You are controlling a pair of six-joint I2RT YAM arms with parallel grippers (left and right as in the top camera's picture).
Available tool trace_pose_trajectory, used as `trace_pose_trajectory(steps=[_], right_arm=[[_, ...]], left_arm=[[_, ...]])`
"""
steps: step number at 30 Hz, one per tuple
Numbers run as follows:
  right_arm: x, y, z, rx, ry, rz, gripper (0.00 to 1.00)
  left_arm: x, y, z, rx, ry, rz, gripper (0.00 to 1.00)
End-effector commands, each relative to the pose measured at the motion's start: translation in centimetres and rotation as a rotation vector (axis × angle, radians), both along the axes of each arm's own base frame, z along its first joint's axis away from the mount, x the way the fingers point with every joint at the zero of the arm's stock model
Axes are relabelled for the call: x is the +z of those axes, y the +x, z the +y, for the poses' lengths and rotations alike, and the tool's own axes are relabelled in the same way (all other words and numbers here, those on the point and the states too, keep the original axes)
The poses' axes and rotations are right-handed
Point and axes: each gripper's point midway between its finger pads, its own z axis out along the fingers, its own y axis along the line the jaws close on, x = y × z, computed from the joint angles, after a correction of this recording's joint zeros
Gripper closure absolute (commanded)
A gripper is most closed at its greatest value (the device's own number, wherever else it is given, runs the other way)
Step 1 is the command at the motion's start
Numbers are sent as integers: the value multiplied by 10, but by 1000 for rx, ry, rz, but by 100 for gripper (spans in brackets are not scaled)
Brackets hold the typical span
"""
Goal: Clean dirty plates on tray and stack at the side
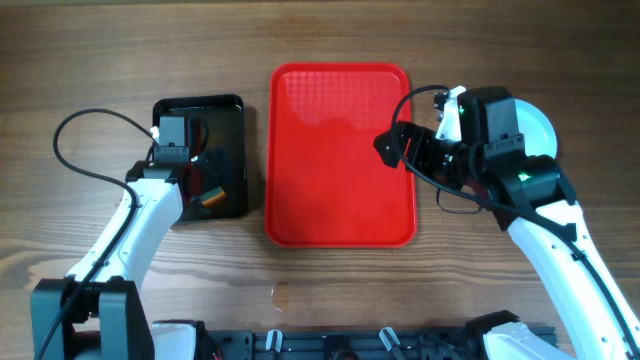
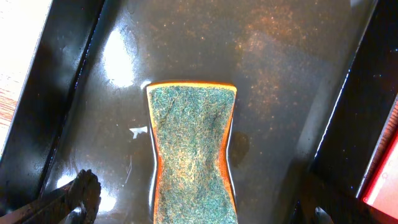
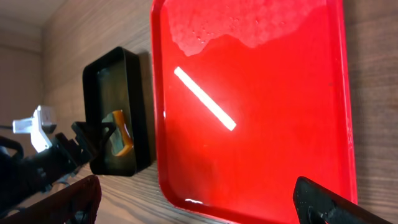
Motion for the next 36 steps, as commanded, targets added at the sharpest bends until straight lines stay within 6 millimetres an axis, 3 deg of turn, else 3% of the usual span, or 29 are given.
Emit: trace_pose_trajectory(steps=[1,4,5,8,11,13,17,21,31,36], right_arm=[[-2,4,-9,-76,-16,17,0],[21,1,-5,16,-28,-111,0],[53,-3,-7,79,-52,-276,0],[100,-17,-14,127,-94,-511,0],[129,-31,-36,42,-150,-652,0],[135,-41,-52,-7,-210,-712,0],[127,-52,-92,-184,-305,-801,0],[92,-56,-116,-298,-324,-879,0],[27,-65,-129,-373,-309,-996,0],[12,-65,-132,-402,-293,-1058,0]], left_arm=[[-1,-1,0,-4,-6,0,0],[-1,-1,0,-4,-6,0,0],[-1,-1,0,-4,-6,0,0],[-1,-1,0,-4,-6,0,0],[-1,-1,0,-4,-6,0,0],[-1,-1,0,-4,-6,0,0],[-1,-1,0,-4,-6,0,0],[-1,-1,0,-4,-6,0,0],[-1,-1,0,-4,-6,0,0],[-1,-1,0,-4,-6,0,0]])
